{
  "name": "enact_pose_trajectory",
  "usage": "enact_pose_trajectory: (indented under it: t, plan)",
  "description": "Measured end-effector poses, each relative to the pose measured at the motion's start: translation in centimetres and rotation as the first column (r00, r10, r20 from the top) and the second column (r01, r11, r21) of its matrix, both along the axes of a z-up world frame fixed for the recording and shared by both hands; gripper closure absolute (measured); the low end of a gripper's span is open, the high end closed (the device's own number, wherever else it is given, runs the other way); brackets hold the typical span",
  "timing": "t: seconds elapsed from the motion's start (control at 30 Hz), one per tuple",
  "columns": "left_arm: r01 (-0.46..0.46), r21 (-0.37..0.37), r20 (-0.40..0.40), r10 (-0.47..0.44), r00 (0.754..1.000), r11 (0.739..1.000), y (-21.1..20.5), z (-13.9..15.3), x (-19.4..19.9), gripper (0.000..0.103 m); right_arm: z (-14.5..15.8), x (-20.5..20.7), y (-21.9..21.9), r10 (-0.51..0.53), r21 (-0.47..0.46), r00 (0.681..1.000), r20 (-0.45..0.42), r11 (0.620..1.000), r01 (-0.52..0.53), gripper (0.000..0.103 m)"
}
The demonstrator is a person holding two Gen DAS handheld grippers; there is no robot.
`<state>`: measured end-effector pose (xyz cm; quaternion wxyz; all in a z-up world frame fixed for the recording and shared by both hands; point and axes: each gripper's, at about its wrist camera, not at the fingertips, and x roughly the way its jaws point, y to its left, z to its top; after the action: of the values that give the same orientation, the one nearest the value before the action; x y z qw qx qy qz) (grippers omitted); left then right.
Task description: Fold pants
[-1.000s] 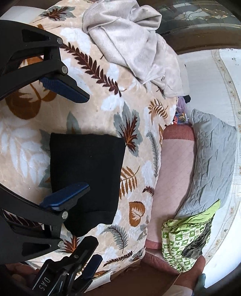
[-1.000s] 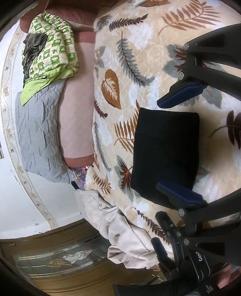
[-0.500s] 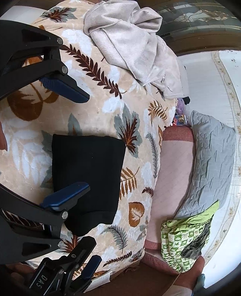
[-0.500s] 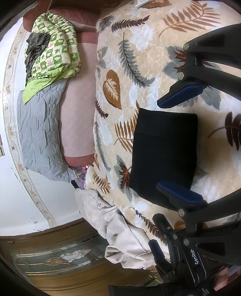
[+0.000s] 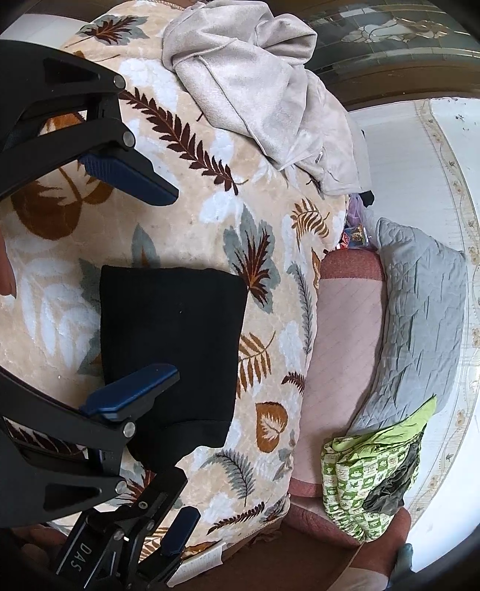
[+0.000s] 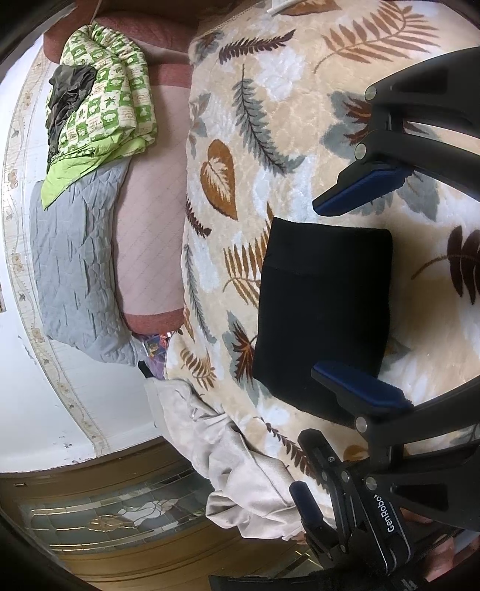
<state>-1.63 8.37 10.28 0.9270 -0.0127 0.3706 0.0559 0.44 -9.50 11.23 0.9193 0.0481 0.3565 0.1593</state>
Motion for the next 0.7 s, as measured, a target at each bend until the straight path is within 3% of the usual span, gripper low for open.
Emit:
enact_pose_trajectory:
  t: [0.7]
  plan:
    - [0.006, 0.008, -0.021, -0.006, 1.000, 1.000, -0.63, -0.74, 0.50, 0.015, -0.93, 0.58, -0.34, 0.002, 0.006, 1.000, -0.022, 1.000, -0.002, 0.021]
